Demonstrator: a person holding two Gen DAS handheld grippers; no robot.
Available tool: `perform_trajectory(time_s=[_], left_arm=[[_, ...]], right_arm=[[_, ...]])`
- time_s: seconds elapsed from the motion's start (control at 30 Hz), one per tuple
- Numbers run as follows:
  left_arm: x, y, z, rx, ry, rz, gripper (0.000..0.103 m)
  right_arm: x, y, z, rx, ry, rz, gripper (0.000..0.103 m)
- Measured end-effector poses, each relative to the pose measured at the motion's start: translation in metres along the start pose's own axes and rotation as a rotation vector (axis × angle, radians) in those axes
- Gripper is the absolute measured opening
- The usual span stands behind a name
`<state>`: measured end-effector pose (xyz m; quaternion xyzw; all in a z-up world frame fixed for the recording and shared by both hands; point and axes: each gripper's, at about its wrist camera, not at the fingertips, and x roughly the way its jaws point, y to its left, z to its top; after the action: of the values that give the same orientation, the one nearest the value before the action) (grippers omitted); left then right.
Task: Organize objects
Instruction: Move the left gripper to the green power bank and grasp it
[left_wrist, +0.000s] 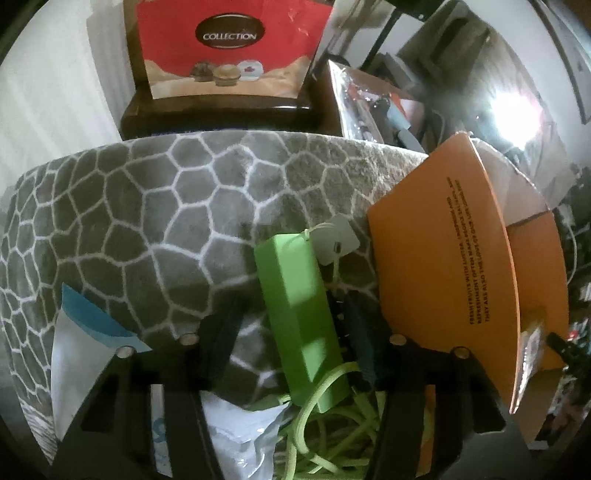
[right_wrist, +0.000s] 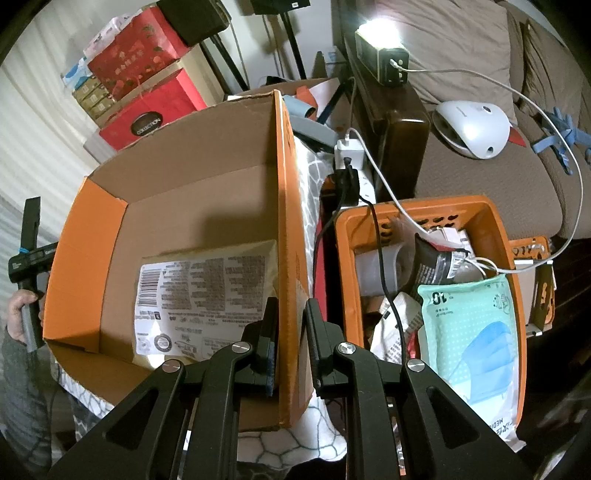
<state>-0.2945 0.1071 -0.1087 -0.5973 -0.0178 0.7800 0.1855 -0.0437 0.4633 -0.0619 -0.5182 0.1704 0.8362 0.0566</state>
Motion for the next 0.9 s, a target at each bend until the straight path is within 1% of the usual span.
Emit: perform_trajectory(time_s=[0.03, 0.13, 0.23, 0.4, 0.53, 0.87, 0.9], left_arm=[[0.000, -0.002, 0.000, 0.008, 0.001, -0.003, 0.037], [0.001, -0.004, 0.000, 0.011, 0.004, -0.005, 0.034], [0.000, -0.001, 0.000, -0.014, 0.006, -0.029, 0.033], [-0.004, 0.005, 0.001, -0.028, -0.009, -0.052, 0.032], [-0.018, 0.005, 0.003, -0.031, -0.041, -0.071, 0.030], [-0.055, 0.006, 0.006, -0.019, -0.109, -0.078, 0.026], [-0.058, 0.007, 0.006, -0.021, -0.116, -0.081, 0.024]], right_arm=[[0.000, 0.000, 0.000, -0.001, 0.000, 0.000, 0.015], [0.001, 0.000, 0.000, -0.002, 0.001, -0.004, 0.015], [0.001, 0.001, 0.001, -0.002, 0.002, -0.003, 0.016], [0.001, 0.001, 0.001, 0.000, 0.001, 0.000, 0.015], [0.001, 0.001, 0.001, 0.002, 0.001, 0.003, 0.015], [0.001, 0.001, 0.001, 0.002, 0.001, 0.004, 0.016], [0.001, 0.001, 0.001, 0.003, 0.001, 0.004, 0.016]])
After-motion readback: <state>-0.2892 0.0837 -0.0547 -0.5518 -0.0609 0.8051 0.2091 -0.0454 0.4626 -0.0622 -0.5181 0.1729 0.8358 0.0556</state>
